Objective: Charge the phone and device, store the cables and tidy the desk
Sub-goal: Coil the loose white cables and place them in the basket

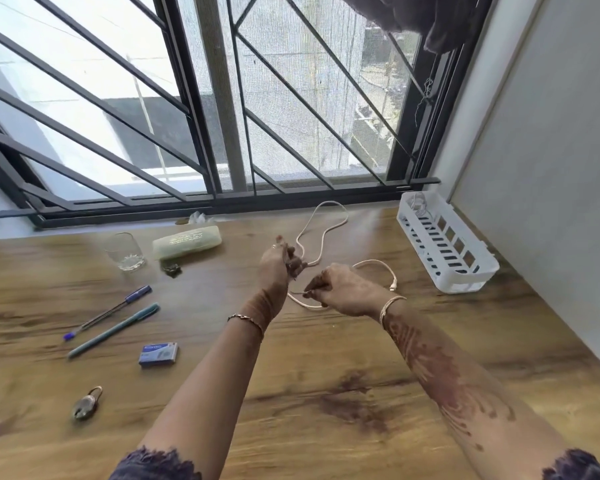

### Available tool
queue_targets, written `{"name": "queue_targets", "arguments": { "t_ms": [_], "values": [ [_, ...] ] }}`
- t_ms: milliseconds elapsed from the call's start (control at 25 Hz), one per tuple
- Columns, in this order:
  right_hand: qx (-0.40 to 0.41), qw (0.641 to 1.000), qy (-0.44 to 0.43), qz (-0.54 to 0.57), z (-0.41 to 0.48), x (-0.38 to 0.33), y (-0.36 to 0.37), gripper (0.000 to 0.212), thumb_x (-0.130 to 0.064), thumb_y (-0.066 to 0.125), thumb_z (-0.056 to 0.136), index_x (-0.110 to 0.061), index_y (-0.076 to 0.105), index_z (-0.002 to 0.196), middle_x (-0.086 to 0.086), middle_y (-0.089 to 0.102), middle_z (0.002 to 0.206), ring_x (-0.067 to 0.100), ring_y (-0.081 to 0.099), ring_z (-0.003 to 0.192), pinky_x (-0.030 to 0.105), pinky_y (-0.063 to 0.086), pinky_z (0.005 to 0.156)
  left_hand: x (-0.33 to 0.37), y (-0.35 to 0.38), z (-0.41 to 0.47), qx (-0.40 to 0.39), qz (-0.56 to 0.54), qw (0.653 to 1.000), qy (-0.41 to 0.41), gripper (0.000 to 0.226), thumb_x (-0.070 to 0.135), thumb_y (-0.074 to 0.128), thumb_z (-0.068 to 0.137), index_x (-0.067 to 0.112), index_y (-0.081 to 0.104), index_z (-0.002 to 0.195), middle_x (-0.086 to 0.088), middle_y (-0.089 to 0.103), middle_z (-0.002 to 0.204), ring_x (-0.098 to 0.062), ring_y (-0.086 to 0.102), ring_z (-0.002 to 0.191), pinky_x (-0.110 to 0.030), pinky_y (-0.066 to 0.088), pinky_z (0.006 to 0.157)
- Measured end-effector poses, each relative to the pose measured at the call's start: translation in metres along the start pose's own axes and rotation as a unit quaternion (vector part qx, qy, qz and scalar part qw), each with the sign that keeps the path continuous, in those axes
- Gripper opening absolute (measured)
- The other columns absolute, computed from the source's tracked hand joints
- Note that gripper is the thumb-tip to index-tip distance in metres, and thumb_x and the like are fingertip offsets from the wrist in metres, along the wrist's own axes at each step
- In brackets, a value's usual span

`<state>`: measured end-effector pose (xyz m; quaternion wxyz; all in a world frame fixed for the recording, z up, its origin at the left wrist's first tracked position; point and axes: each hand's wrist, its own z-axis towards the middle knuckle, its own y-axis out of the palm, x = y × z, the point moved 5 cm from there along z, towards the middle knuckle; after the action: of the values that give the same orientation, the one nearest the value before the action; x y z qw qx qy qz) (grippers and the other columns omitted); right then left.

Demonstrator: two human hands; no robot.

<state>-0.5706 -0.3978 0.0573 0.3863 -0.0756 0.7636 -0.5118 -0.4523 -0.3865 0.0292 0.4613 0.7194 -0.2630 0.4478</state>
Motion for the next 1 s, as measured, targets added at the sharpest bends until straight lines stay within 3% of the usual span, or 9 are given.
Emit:
{"name": "queue_targets", "arguments": {
  "t_ms": [160, 240, 360, 480, 560, 680, 800, 920, 1000],
  "values": [
    [0.108, 0.992, -0.052, -0.035, -0.008, -0.011, -0.028, 0.012, -0.032, 0.066, 0.084, -0.029, 0.074, 0.091, -0.006, 0.074, 0.082, 0.009, 0.065, 0.075, 0.028, 0.055, 0.077, -0.007, 0.007, -0.01, -0.094, 0.263, 0.96, 0.023, 0.045, 0.03, 0.025, 0.104, 0.014, 0.045, 0.068, 0.004, 0.047, 0.049, -0.006, 0.039, 0.044, -0.019, 0.032, 0.045],
    [0.141, 0.986, -0.084, -0.025, -0.006, -0.01, -0.032, 0.009, -0.03, 0.067, 0.08, -0.03, 0.074, 0.087, -0.007, 0.073, 0.076, 0.006, 0.063, 0.069, 0.029, 0.055, 0.076, -0.007, 0.016, -0.018, -0.145, 0.322, 0.935, 0.036, 0.053, 0.035, 0.018, 0.104, 0.014, 0.047, 0.065, 0.002, 0.045, 0.049, -0.008, 0.037, 0.044, -0.018, 0.031, 0.043],
    [0.173, 0.978, -0.114, 0.007, -0.002, -0.001, -0.037, 0.008, -0.029, 0.071, 0.076, -0.028, 0.073, 0.084, -0.009, 0.072, 0.072, 0.003, 0.066, 0.07, 0.032, 0.056, 0.073, -0.005, 0.019, -0.023, -0.146, 0.32, 0.936, 0.001, 0.06, 0.047, 0.013, 0.1, 0.014, 0.053, 0.07, -0.006, 0.045, 0.06, -0.014, 0.041, 0.052, -0.022, 0.033, 0.045],
    [0.168, 0.97, -0.169, 0.048, 0.0, -0.001, -0.037, 0.008, -0.019, 0.075, 0.077, -0.018, 0.07, 0.083, -0.005, 0.069, 0.081, 0.007, 0.065, 0.079, 0.03, 0.054, 0.079, -0.005, 0.018, -0.026, -0.169, 0.319, 0.931, -0.061, 0.076, 0.061, 0.006, 0.094, 0.007, 0.055, 0.071, -0.009, 0.048, 0.062, -0.016, 0.043, 0.048, -0.03, 0.051, 0.057],
    [0.112, 0.969, -0.164, 0.148, 0.0, 0.0, -0.032, 0.012, -0.013, 0.073, 0.081, -0.008, 0.066, 0.09, -0.001, 0.065, 0.085, 0.006, 0.064, 0.082, 0.024, 0.053, 0.083, -0.007, 0.018, -0.029, -0.209, 0.305, 0.922, -0.111, 0.086, 0.069, -0.001, 0.087, 0.009, 0.054, 0.06, -0.005, 0.042, 0.054, -0.012, 0.036, 0.038, -0.033, 0.055, 0.059],
    [0.039, 0.958, -0.118, 0.259, 0.0, 0.001, -0.02, 0.017, -0.012, 0.063, 0.089, 0.001, 0.058, 0.098, 0.007, 0.065, 0.081, 0.006, 0.064, 0.073, 0.018, 0.052, 0.071, -0.013, 0.016, -0.033, -0.254, 0.236, 0.92, -0.183, 0.089, 0.076, -0.001, 0.082, 0.013, 0.056, 0.057, -0.001, 0.03, 0.047, -0.009, 0.025, 0.034, -0.032, 0.054, 0.059],
    [0.061, 0.95, -0.122, 0.282, 0.002, 0.003, -0.018, 0.021, -0.02, 0.059, 0.092, -0.001, 0.06, 0.102, 0.015, 0.068, 0.093, 0.02, 0.066, 0.084, 0.025, 0.054, 0.078, -0.011, 0.014, -0.033, -0.249, 0.195, 0.927, -0.202, 0.08, 0.073, 0.011, 0.086, 0.007, 0.055, 0.076, 0.0, 0.042, 0.047, -0.009, 0.032, 0.034, -0.028, 0.054, 0.051],
    [0.076, 0.936, -0.107, 0.328, 0.006, 0.007, -0.015, 0.022, -0.023, 0.057, 0.093, -0.002, 0.06, 0.101, 0.019, 0.068, 0.098, 0.032, 0.067, 0.088, 0.044, 0.054, 0.084, -0.005, 0.014, -0.035, -0.235, 0.192, 0.932, -0.198, 0.075, 0.071, 0.018, 0.088, 0.011, 0.056, 0.064, 0.0, 0.047, 0.049, -0.01, 0.035, 0.036, -0.025, 0.05, 0.046],
    [0.1, 0.936, -0.104, 0.322, 0.008, 0.008, -0.013, 0.019, -0.024, 0.06, 0.092, -0.007, 0.062, 0.097, 0.016, 0.069, 0.097, 0.031, 0.068, 0.085, 0.046, 0.054, 0.083, -0.002, 0.016, -0.036, -0.215, 0.185, 0.943, -0.173, 0.071, 0.066, 0.02, 0.092, 0.015, 0.059, 0.059, 0.001, 0.046, 0.046, -0.009, 0.034, 0.035, -0.022, 0.046, 0.042]
  ]
}}
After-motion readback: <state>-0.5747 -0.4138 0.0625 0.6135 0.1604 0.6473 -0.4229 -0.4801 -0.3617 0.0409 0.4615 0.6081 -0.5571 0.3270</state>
